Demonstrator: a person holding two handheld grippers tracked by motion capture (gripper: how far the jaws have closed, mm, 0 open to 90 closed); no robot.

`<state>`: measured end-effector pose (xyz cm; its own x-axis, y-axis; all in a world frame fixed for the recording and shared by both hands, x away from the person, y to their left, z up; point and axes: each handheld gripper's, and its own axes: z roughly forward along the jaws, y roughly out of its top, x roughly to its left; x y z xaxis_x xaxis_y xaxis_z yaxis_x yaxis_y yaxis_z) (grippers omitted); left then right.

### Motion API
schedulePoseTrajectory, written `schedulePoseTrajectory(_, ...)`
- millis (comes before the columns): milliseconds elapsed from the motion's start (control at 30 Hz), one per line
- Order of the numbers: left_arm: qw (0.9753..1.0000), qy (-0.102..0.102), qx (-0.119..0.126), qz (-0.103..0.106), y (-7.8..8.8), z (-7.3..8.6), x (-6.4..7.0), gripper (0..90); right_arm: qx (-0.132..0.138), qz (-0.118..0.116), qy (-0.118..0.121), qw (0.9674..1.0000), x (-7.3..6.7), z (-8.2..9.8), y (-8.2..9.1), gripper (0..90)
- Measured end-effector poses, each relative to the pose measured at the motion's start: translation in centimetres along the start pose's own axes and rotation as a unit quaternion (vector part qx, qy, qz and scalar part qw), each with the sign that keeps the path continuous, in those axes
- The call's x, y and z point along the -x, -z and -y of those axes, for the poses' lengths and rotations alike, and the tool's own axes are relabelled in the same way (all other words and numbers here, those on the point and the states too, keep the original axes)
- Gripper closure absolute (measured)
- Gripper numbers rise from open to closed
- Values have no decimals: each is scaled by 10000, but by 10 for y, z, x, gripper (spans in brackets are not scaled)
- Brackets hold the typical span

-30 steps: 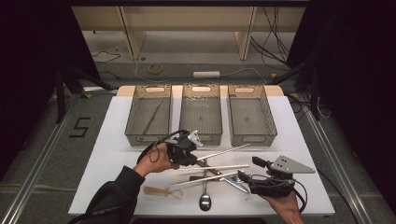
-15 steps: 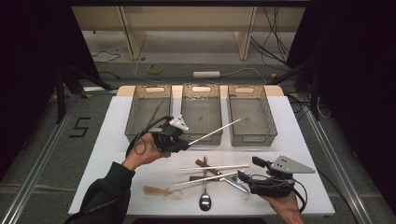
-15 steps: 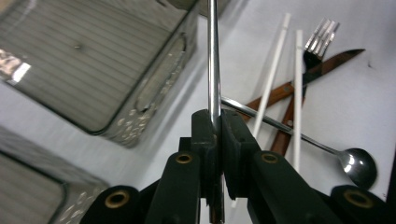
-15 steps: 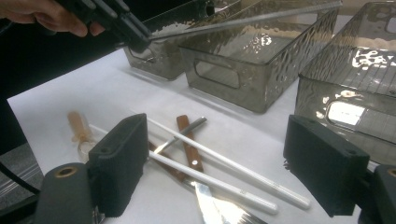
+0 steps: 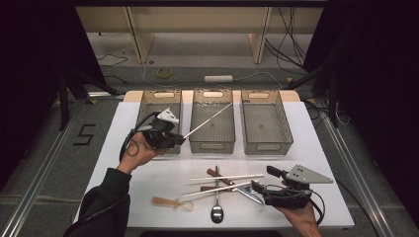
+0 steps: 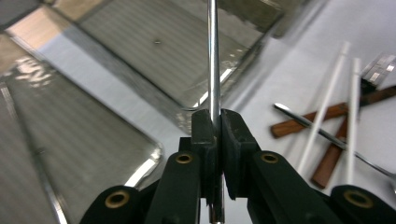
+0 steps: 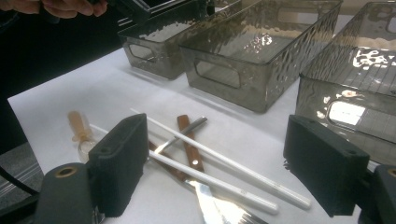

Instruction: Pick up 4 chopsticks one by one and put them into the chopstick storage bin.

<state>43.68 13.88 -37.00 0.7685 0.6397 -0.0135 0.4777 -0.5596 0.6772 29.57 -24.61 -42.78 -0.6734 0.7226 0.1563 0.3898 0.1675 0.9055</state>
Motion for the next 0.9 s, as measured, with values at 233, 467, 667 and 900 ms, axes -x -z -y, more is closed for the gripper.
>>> schedulePoseTrajectory(233,9983,437,124,-364,7,10,-25,842,-16,-3,-16,10000,0,0,0,232)
schedulePoseTrajectory(467,9942,780,166,-717,10,21,-45,842,-17,-6,-7,10000,0,0,-1,232)
schedulePoseTrajectory(667,9903,1021,123,-933,7,30,-61,842,-21,-13,-18,10000,0,0,-1,232)
schedulePoseTrajectory(900,9856,1319,120,-1051,1,40,-77,841,-26,-10,-18,10000,0,0,-1,232)
